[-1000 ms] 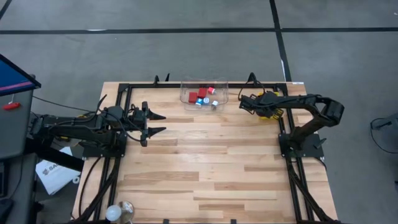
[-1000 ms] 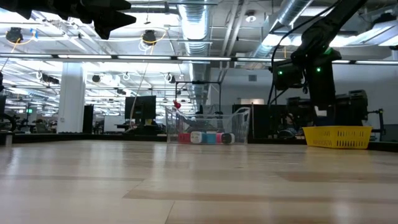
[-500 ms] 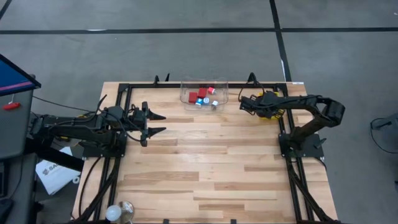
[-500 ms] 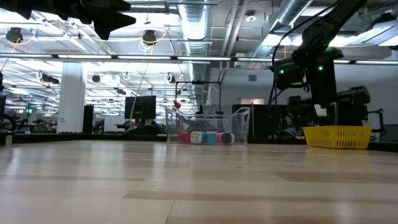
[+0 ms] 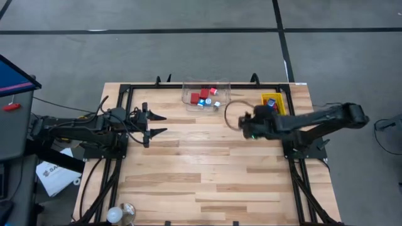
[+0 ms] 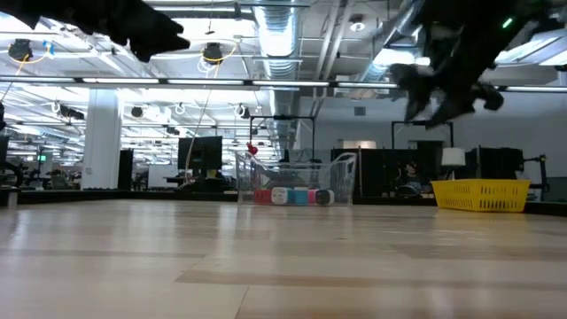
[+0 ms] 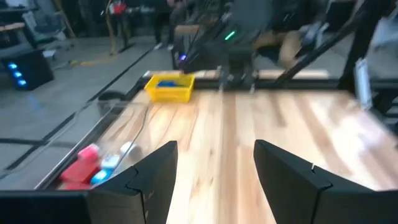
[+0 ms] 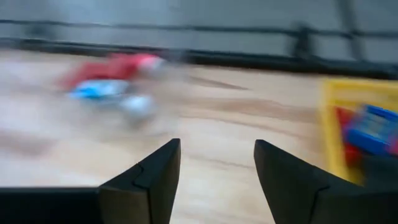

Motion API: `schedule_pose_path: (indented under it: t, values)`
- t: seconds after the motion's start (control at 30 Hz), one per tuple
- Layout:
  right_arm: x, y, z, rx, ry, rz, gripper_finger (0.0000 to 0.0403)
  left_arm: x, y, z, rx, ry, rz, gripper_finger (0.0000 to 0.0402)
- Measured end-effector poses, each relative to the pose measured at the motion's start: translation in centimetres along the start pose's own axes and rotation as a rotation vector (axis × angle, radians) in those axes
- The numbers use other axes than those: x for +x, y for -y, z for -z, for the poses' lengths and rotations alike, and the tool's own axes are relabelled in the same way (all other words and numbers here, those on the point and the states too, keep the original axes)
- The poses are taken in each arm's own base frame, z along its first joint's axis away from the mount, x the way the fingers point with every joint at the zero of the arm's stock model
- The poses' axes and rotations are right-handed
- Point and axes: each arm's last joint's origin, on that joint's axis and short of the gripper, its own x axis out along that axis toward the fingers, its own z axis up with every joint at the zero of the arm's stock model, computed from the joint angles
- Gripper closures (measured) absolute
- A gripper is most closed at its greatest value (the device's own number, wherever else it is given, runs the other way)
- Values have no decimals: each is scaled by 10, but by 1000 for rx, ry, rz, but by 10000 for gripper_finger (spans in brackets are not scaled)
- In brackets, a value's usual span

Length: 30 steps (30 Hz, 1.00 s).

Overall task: Pick & Place Office items
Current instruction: Return to Home Position

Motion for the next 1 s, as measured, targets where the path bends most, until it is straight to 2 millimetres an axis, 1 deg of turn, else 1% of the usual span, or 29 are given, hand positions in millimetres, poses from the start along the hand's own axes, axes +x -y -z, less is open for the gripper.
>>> schedule_pose_path:
  t: [0.07, 0.17, 0.27, 0.33, 0.43, 0.6, 0.73, 0.77, 0.9, 1.0]
  values:
    - [-20, -7, 5, -35, 42, -119, 207, -4, -1, 2, 15, -21, -6, 192]
    - [-47, -9, 10, -36, 122, -243, 212, -12, -2, 0, 13, -1, -7, 192]
    - [-67, -5, 15, -36, 188, -318, 217, -23, -2, 3, 11, 57, 10, 192]
    - [-75, -4, 19, -29, 212, -352, 220, -29, -3, 11, 6, 108, 18, 192]
    - [-83, -3, 23, -16, 220, -391, 224, -39, -3, 24, -35, 204, 34, 192]
    - [-94, -3, 27, 23, 255, -439, 233, -49, -2, 44, -85, 250, 90, 192]
    - [-102, -5, 32, 2, 274, -479, 240, -45, -1, 70, -125, 198, 94, 192]
    - [-104, -5, 35, -7, 277, -487, 242, -44, 0, 73, -131, 209, 95, 192]
    - [-108, -7, 44, -37, 297, -502, 246, -46, 0, 74, -134, 290, 112, 192]
    - [-109, -9, 52, -72, 301, -505, 248, -41, 1, 89, -153, 248, 119, 192]
